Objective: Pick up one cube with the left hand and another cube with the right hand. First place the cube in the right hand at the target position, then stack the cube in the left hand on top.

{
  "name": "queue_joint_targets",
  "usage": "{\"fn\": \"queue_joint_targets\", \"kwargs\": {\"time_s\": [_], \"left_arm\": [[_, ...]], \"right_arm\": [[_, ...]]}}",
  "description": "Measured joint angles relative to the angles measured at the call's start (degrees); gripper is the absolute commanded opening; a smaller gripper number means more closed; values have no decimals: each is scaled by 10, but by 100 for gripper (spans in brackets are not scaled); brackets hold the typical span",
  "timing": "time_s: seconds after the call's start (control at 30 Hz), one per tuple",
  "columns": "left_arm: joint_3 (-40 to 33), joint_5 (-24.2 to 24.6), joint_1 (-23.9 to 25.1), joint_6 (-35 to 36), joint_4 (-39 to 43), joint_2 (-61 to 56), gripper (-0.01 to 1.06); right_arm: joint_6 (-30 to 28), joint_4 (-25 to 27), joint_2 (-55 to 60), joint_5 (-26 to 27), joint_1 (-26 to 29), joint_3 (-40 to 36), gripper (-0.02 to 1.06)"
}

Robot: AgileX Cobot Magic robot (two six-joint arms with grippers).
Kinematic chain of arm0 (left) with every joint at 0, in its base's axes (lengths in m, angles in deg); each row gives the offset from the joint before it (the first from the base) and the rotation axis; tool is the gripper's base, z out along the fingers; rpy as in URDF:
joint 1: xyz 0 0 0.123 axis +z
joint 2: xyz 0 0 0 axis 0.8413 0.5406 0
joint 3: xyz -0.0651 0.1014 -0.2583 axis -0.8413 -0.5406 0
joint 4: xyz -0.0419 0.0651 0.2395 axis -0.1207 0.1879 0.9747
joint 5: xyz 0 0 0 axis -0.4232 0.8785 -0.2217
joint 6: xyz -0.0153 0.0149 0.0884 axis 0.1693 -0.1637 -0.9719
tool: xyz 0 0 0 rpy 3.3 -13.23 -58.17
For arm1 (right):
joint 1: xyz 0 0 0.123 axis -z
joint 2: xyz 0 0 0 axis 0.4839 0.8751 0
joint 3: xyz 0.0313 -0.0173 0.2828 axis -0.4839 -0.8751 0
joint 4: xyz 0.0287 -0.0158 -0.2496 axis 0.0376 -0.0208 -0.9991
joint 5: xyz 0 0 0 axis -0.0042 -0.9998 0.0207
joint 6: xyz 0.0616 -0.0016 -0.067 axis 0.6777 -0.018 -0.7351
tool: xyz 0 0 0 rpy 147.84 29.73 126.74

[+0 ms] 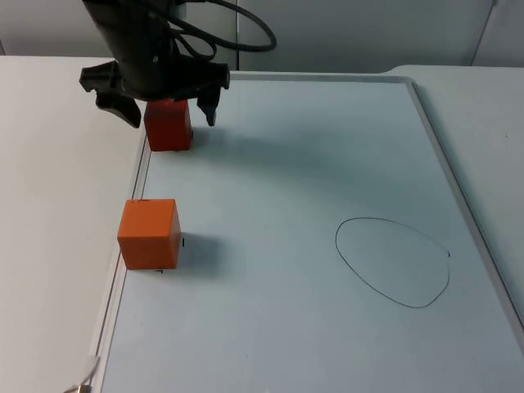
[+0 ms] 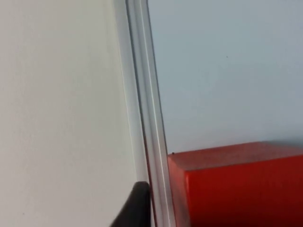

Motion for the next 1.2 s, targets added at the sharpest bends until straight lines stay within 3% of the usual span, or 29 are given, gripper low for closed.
{"fn": "queue_joint_targets", "kwargs": {"time_s": [0.1,0.13,0.23,0.33,0.43,0.6,0.7,0.83,1.1,1.2], "left_arm": [[0,0,0,1,0,5,57],[0,0,0,1,0,6,57],[0,-1,0,2,0,10,30],[3,-2,0,7,0,10,23],[19,16,0,15,-1,9,22],[77,97,0,13,-3,-15,22],[109,149,-4,-23,-9,-65,22],[116,178,-20,-43,5,-155,22],[83,223,-50,-45,58,-305,22],[4,209,-51,-44,62,-384,22]], "right_arm": [[0,0,0,0,0,0,105],[0,0,0,0,0,0,105],[0,0,0,0,0,0,105],[0,0,0,0,0,0,105],[0,0,0,0,0,0,105],[0,0,0,0,0,0,105],[0,0,0,0,0,0,104],[0,0,0,0,0,0,104],[0,0,0,0,0,0,104],[0,0,0,0,0,0,104]]}}
